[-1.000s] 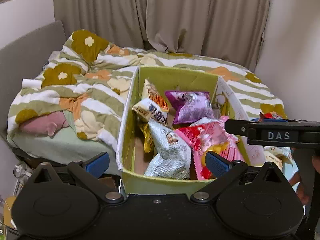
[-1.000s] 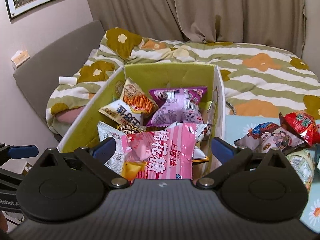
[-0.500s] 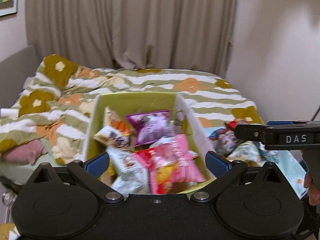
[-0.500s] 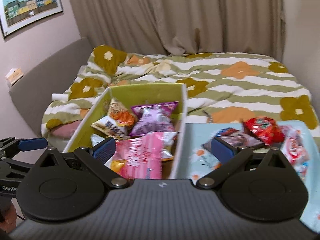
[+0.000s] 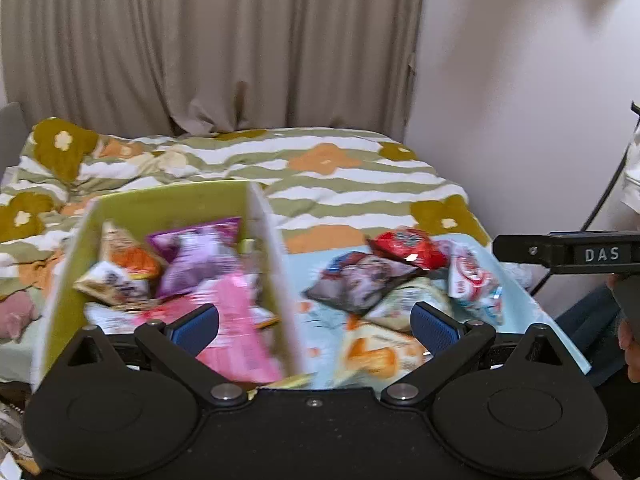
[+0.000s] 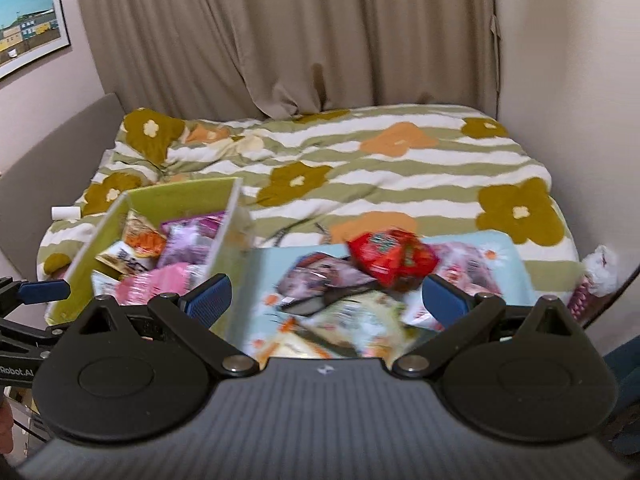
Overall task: Organize snacks
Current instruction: 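Grasp a green-white bag with left tool while right tool grasps Oishi shrimp bag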
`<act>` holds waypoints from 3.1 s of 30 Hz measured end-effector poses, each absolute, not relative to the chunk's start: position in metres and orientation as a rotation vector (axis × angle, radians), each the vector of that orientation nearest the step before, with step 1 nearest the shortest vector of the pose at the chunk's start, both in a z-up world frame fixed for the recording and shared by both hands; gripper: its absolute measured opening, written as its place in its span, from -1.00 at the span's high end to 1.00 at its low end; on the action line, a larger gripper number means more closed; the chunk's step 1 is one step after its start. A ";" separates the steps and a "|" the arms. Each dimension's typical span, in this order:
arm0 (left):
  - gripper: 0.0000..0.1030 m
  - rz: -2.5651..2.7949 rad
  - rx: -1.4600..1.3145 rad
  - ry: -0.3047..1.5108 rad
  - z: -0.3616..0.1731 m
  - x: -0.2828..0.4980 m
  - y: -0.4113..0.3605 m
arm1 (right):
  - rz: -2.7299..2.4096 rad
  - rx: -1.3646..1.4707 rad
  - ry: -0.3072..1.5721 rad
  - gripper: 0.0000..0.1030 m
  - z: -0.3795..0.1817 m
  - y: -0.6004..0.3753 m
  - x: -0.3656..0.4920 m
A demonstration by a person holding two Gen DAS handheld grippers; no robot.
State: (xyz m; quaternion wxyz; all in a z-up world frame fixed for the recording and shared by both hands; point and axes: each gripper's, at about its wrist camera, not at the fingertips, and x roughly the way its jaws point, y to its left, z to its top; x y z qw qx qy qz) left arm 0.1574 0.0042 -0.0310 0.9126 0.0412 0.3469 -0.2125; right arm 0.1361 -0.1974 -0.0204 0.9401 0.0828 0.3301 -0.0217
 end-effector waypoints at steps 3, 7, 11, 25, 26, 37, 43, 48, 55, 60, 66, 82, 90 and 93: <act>-1.00 -0.451 0.121 0.722 -0.036 0.159 -0.032 | -0.042 0.152 0.693 -1.00 -0.029 -0.228 0.138; -1.00 -0.476 0.161 0.728 -0.046 0.160 -0.081 | -0.021 0.138 0.723 -1.00 -0.040 -0.271 0.145; -1.00 -0.491 0.228 0.738 -0.063 0.167 -0.127 | 0.021 0.102 0.758 -1.00 -0.054 -0.308 0.158; -1.00 -0.465 0.560 0.844 -0.155 0.205 -0.234 | 0.265 0.010 0.887 -1.00 -0.121 -0.371 0.206; -1.00 -0.464 0.586 0.848 -0.161 0.208 -0.237 | 0.283 -0.002 0.887 -1.00 -0.124 -0.370 0.208; -0.99 -0.472 0.743 0.851 -0.196 0.228 -0.247 | 0.402 -0.088 0.910 -1.00 -0.152 -0.367 0.229; -0.71 -0.474 0.798 0.826 -0.203 0.230 -0.246 | 0.418 -0.123 0.939 -1.00 -0.162 -0.361 0.239; -0.51 -0.483 0.803 0.822 -0.202 0.231 -0.239 | 0.446 -0.133 0.952 -1.00 -0.168 -0.356 0.245; -0.43 -0.502 0.763 0.834 -0.196 0.231 -0.231 | 0.472 -0.196 0.954 -1.00 -0.172 -0.346 0.247; -0.42 -0.504 0.704 0.852 -0.191 0.229 -0.225 | 0.479 -0.227 0.956 -1.00 -0.175 -0.342 0.248; -0.42 -0.501 0.656 0.847 -0.181 0.222 -0.221 | 0.486 -0.270 0.954 -1.00 -0.181 -0.338 0.249; -0.42 -0.483 0.583 0.832 -0.163 0.210 -0.213 | 0.434 -0.230 0.947 -0.54 -0.185 -0.341 0.232; -0.42 -0.472 0.542 0.791 -0.143 0.191 -0.212 | 0.408 -0.200 0.938 -0.49 -0.166 -0.347 0.213; -0.42 -0.458 0.519 0.767 -0.131 0.183 -0.211 | 0.393 -0.210 0.925 -0.49 -0.155 -0.348 0.205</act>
